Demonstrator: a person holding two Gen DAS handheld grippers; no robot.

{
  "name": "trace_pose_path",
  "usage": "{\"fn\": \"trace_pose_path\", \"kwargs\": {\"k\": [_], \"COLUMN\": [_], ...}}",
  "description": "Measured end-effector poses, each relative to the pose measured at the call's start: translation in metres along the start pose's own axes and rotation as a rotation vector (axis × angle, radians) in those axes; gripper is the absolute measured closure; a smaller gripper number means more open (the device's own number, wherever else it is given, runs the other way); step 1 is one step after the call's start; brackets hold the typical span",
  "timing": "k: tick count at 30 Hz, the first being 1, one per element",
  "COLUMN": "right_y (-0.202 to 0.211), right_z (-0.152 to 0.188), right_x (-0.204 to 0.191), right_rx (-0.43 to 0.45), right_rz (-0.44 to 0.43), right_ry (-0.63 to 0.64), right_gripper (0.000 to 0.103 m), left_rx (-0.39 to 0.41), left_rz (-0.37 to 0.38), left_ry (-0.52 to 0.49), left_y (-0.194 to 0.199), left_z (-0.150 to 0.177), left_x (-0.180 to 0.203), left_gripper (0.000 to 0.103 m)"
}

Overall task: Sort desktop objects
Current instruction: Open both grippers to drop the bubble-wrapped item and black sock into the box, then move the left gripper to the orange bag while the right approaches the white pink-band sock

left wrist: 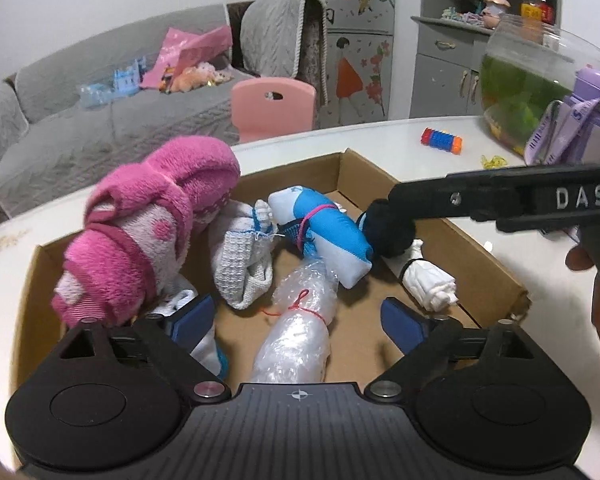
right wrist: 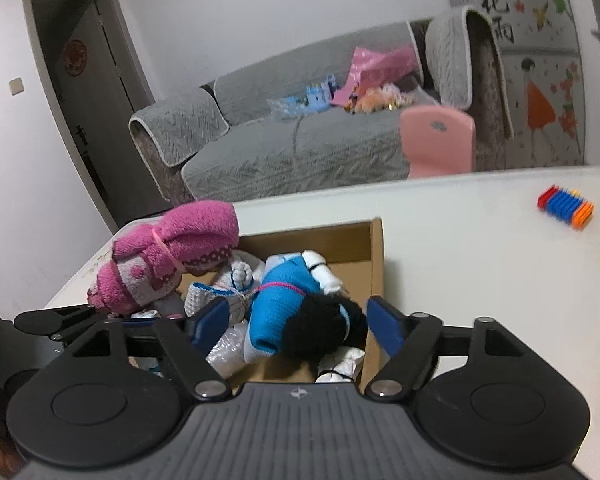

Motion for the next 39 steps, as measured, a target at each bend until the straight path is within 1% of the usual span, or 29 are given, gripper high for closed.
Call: {"fn": "trace_pose_path", "kwargs": {"k": [4, 8, 11, 13, 15, 17, 19, 21, 25, 27, 34, 39], "right_y": [0.015, 0.034, 0.055, 0.064, 0.07, 0.073, 0.077, 0.081, 0.083, 0.082, 0.073, 0.065], "right_z": [-0.002, 0.002, 0.015, 0.024, 0.034, 0.043, 0.056, 0.069, 0.092, 0.101, 0.115, 0.124], "right_x": [-0.01, -0.02, -0.028, -0.036, -0.039, -0.041, -0.042, -0.049, -0.067, -0.073, -0.076, -0.076], "right_rx": [0.03, 0.049, 0.046, 0.035, 0.021, -0.001, -0.024, -0.044, -0.083, -0.099, -0.13, -0.149], "right_rz": [-0.008, -0.037, -0.057, -0.063, -0.094, -0.121, -0.135, -0.137, -0.144, -0.136, -0.099, -0.069], "right_ry": [0.033, 0.054, 0.085, 0.126, 0.136, 0.126, 0.109, 0.118, 0.155, 0.172, 0.195, 0.215], "right_gripper": [0.024, 0.02, 0.014, 0.01, 0.01, 0.009, 0.009, 0.009, 0.009, 0.009, 0.009, 0.009], "left_rx": [0.042, 0.078, 0.085, 0.093, 0.098, 0.102, 0.095, 0.083, 0.057, 0.048, 0.022, 0.004], "left_rz": [-0.003, -0.01, -0.018, -0.043, -0.067, -0.092, -0.098, -0.097, -0.079, -0.089, -0.099, -0.093], "left_ry": [-0.012, -0.008, -0.027, -0.049, -0.063, -0.052, -0.033, -0.016, 0.009, 0.011, -0.028, -0.042], "left_y": [0.023, 0.048, 0.068, 0.085, 0.101, 0.114, 0.124, 0.13, 0.133, 0.129, 0.106, 0.091], "left_z": [0.001, -0.001, 0.005, 0.017, 0.03, 0.045, 0.06, 0.077, 0.106, 0.114, 0.123, 0.126], "left_x": [0.0, -0.002, -0.002, -0.004, -0.007, -0.009, -0.012, -0.013, -0.015, -0.015, -0.007, -0.002], "left_gripper": [0.003, 0.001, 0.0, 0.0, 0.0, 0.0, 0.0, 0.0, 0.0, 0.0, 0.0, 0.0]}}
Point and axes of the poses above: each gripper's, at about its wrist camera, not at the fingertips, and y roughly against the way its jaws point, x to its right, z to its underside, the point moved 4 cm from there along -y, roughly the way its jaws point, and after that the axes turned 5 degrees about y, right-handed, at the moved point
